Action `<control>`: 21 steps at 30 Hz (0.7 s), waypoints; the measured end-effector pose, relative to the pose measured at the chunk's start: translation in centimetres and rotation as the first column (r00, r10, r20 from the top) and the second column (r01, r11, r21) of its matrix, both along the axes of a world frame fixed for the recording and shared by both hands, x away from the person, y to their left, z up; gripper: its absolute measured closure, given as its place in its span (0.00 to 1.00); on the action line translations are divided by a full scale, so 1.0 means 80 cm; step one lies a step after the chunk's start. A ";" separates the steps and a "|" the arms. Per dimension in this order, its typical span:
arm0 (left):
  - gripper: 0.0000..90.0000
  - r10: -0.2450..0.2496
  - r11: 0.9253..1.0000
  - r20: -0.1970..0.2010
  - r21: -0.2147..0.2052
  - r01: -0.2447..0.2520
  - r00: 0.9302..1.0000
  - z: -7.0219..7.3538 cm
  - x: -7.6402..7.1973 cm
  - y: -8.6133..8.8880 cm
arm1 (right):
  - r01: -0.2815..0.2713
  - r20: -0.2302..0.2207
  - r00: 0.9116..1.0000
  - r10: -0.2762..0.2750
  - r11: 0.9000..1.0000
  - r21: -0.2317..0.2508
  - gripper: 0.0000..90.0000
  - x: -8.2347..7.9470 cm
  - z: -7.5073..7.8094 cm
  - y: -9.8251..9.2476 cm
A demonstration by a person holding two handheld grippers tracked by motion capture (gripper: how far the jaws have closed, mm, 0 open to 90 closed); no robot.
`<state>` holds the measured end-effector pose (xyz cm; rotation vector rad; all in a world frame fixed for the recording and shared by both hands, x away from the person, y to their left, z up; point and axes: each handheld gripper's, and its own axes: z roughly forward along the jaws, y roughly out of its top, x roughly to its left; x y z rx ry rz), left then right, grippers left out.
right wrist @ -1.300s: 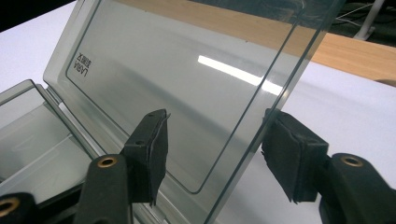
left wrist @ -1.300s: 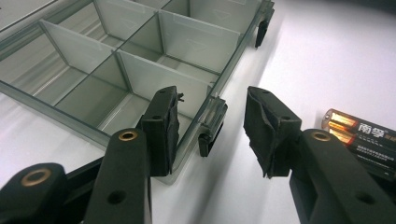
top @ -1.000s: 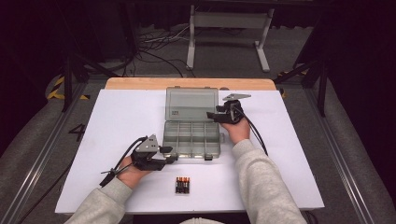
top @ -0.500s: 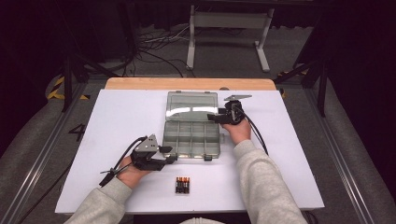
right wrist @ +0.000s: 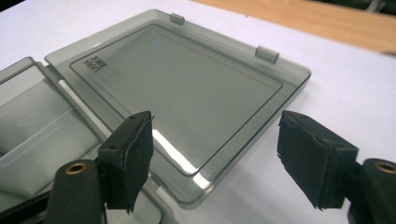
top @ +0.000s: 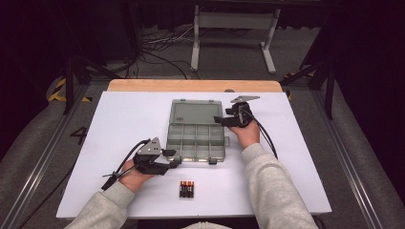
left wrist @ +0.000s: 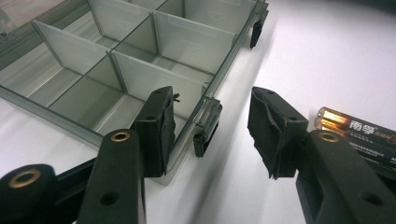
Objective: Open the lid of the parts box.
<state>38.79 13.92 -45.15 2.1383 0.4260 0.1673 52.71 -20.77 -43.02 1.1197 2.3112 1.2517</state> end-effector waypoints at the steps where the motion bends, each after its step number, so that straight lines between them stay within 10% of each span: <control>1: 0.53 0.008 1.000 -0.005 -0.008 -0.008 1.000 0.002 -0.001 0.001 | -0.002 0.013 1.000 0.002 1.000 -0.001 0.29 -0.003 0.005 -0.001; 21: 0.28 0.092 0.992 0.036 -0.089 -0.089 0.995 0.038 -0.039 0.055 | -0.124 0.193 0.974 0.120 0.992 0.005 0.19 -0.085 0.081 -0.003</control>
